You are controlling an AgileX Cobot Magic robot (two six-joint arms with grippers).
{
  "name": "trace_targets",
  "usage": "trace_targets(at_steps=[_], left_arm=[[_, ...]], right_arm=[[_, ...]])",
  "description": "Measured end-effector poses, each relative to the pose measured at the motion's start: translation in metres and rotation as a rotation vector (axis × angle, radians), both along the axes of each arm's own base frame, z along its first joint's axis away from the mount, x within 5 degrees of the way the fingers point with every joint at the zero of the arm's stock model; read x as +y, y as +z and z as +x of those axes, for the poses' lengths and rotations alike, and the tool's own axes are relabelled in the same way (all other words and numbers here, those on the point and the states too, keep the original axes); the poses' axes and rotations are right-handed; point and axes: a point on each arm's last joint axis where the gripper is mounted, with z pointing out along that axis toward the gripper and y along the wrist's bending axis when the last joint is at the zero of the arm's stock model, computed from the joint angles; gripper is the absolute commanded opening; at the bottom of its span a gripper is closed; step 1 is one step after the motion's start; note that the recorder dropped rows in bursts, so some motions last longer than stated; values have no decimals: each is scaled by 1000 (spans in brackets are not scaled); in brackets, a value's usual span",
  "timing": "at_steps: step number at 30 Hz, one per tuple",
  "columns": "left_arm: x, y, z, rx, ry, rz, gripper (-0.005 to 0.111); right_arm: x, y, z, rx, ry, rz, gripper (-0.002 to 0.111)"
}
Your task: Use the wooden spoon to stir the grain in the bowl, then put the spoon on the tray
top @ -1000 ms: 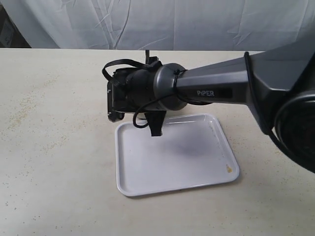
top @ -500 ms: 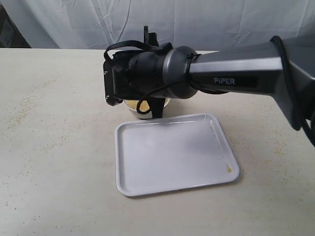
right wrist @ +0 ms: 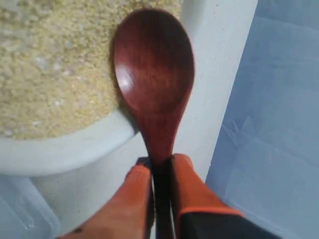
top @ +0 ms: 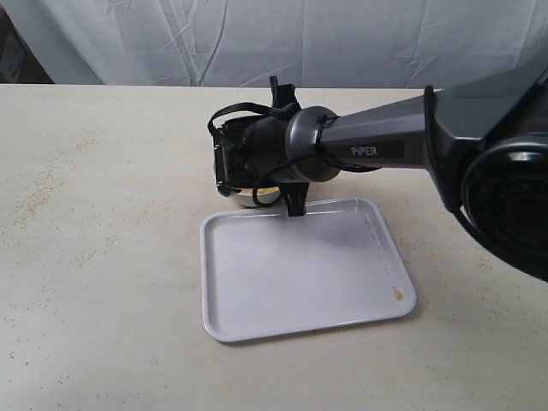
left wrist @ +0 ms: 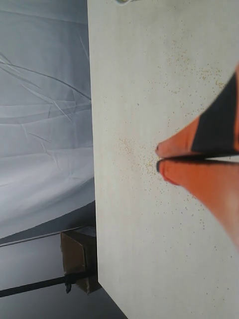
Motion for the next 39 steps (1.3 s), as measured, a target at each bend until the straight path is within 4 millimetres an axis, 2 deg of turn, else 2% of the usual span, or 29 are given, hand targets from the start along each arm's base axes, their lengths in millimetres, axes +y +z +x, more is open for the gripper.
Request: trace_targets(at_steps=[7,16,21,32,35,39], left_arm=[[0,0,0,0,0,0,0],[0,0,0,0,0,0,0],[0,0,0,0,0,0,0],[0,0,0,0,0,0,0],[0,0,0,0,0,0,0],[0,0,0,0,0,0,0]], right_arm=[[6,-5,-5,11,14,-5,-1],[30,-4,-28,-4,82,-32,-1],[28,2,-31,-47,62,-105,-1],[25,38,-32,-129,58,-98,-1],[23,38,-28,-115,64,-62,-1],[17,19,-18,-76,35,-46,-1]])
